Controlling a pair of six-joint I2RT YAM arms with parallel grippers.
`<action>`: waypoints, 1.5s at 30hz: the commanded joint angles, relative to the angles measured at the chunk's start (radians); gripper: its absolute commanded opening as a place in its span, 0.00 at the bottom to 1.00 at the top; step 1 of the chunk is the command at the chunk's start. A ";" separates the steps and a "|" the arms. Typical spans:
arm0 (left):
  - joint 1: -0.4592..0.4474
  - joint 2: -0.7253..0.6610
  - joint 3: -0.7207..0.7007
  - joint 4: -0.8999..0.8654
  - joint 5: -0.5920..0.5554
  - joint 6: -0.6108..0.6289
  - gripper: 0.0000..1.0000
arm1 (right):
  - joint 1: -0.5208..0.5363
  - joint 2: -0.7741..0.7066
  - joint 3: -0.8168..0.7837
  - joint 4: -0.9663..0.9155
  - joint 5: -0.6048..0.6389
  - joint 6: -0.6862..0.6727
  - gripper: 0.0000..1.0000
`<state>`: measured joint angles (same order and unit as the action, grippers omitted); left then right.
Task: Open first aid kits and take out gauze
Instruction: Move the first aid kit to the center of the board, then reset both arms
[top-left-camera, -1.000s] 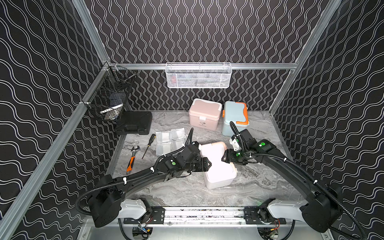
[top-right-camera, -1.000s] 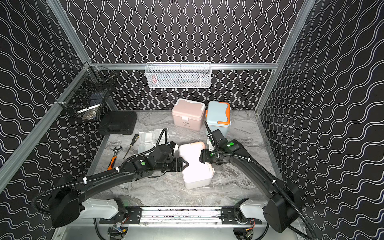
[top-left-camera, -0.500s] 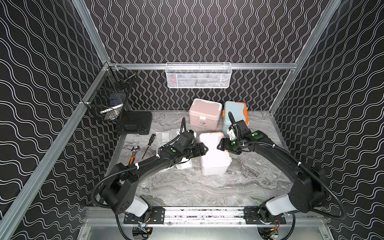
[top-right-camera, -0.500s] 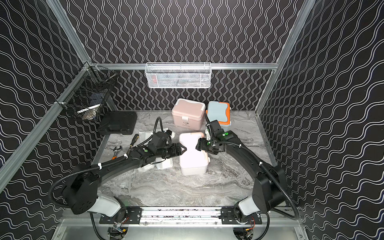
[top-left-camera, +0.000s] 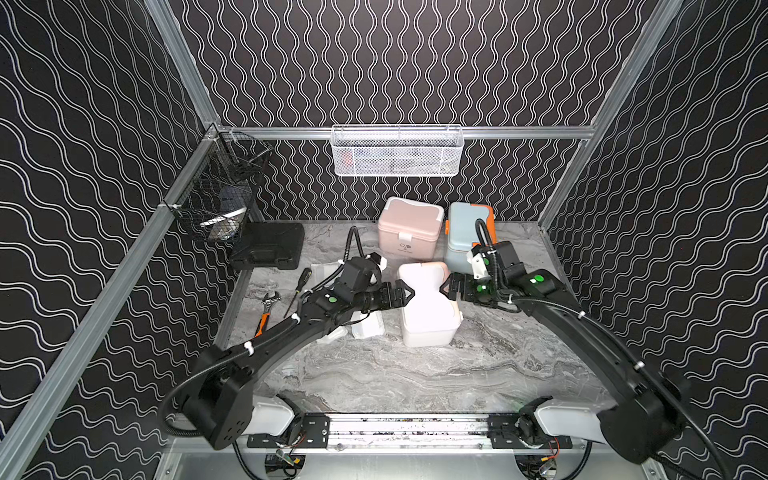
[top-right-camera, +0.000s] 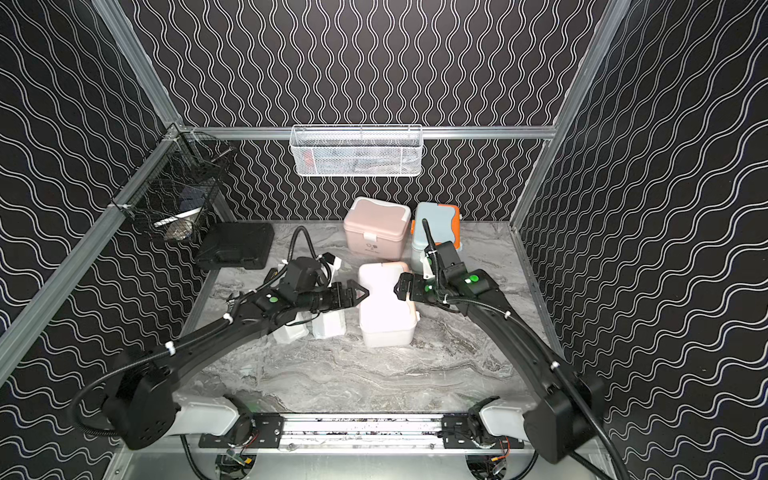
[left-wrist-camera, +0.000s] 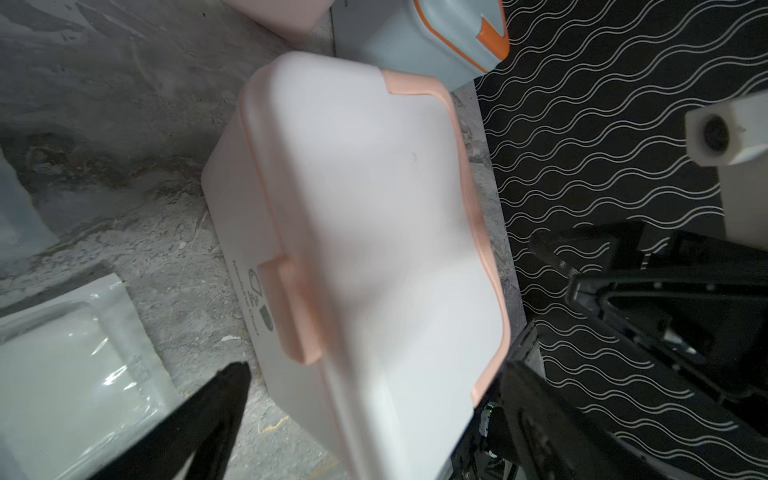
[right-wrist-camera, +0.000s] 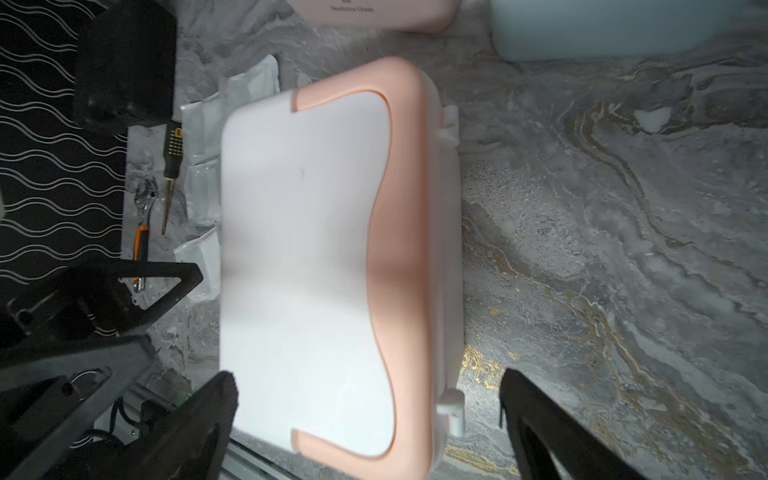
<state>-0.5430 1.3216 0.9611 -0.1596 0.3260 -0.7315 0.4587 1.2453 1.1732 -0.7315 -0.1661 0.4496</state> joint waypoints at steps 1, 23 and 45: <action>0.000 -0.112 -0.019 -0.057 -0.051 0.051 0.99 | 0.010 -0.102 -0.033 0.048 -0.004 -0.039 1.00; -0.005 -0.512 -0.099 -0.247 -0.372 0.202 0.99 | 0.228 -0.220 -0.127 0.185 0.191 -0.084 1.00; 0.479 -0.296 -0.279 -0.050 -0.638 0.330 0.99 | -0.364 -0.399 -0.580 0.762 0.491 -0.156 1.00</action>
<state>-0.0959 0.9962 0.7227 -0.3393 -0.2935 -0.4648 0.1162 0.8627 0.6739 -0.1677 0.2527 0.3492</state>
